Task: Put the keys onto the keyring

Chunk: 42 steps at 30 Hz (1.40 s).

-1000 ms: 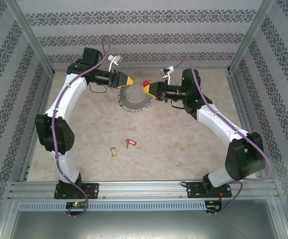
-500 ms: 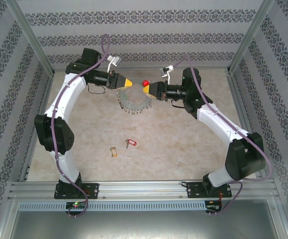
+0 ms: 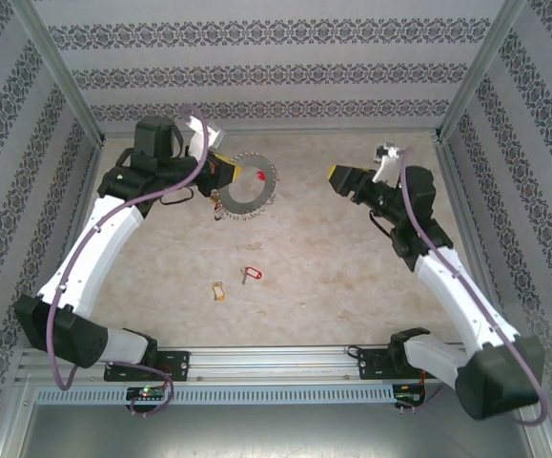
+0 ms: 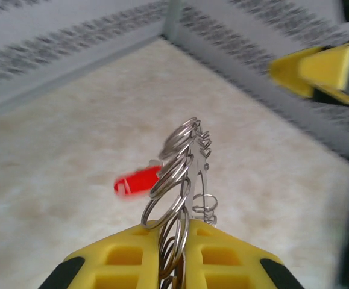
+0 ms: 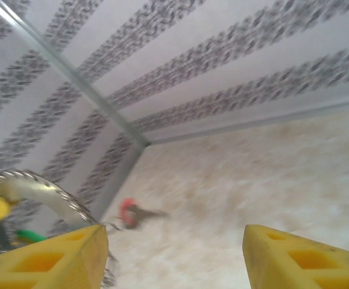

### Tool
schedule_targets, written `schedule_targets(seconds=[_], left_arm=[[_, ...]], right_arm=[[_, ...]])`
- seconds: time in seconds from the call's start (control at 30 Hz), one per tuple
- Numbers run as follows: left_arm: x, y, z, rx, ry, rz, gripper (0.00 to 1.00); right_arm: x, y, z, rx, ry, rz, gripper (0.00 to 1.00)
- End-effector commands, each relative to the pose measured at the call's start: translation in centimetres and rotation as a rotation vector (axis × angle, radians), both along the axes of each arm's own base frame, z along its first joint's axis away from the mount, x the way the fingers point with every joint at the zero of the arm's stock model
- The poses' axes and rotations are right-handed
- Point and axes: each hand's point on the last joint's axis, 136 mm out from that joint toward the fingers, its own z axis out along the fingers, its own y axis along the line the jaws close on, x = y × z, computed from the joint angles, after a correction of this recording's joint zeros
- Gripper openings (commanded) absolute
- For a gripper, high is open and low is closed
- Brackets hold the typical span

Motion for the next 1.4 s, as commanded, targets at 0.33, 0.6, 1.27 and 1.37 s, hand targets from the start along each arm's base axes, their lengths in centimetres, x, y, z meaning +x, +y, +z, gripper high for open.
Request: schedule_targets(seconds=[0.33,0.6,1.27,1.37], left_arm=[[5.5,-0.6,1.1,-0.171,0.19,0.063,0.0],[5.3,-1.5,2.0,-0.207,0.138,0.111,0.0],[-0.1,-3.0,3.5,0.235,-0.437,0.057,0.0],[-0.5,-4.7,0.5,0.535,-0.442,0.0,0.0]], right_arm=[[-3.0,3.3,-2.2,-0.413,-0.321,0.129,0.47],[-4.5,4.6,-3.2,-0.489,-0.366,0.163,0.46],[-7.0,6.2,-2.0,-0.56,-0.643,0.176,0.36],[-6.6,6.1,-2.2,-0.57,-0.617,0.166,0.37]])
